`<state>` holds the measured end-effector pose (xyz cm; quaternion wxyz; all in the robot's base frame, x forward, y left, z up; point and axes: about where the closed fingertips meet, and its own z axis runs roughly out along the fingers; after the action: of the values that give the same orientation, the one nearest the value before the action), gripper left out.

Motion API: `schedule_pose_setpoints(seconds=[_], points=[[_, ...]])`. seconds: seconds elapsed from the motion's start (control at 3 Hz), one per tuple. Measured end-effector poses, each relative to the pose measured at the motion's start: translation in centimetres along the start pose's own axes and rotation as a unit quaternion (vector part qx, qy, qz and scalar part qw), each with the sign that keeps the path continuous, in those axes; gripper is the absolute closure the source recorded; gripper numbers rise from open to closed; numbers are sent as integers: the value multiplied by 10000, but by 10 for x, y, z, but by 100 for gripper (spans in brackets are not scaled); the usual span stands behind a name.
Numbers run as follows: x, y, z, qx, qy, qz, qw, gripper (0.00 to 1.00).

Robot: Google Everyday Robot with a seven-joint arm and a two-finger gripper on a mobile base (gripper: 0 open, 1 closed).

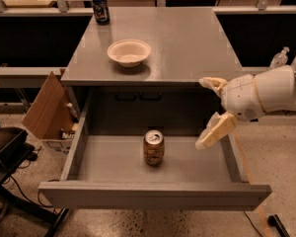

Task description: Pick orange can from top drawer and place on counter

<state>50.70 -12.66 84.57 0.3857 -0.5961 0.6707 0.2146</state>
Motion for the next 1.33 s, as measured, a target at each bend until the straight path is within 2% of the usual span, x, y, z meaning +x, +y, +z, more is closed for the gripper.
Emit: schedule_pose_setpoints(seconds=[0.33, 0.67, 1.33], points=[[0, 0, 0, 2, 7, 0, 10000, 0], [11, 2, 22, -66, -144, 51, 9999, 0], [47, -3, 99, -193, -525, 189, 9983, 0]])
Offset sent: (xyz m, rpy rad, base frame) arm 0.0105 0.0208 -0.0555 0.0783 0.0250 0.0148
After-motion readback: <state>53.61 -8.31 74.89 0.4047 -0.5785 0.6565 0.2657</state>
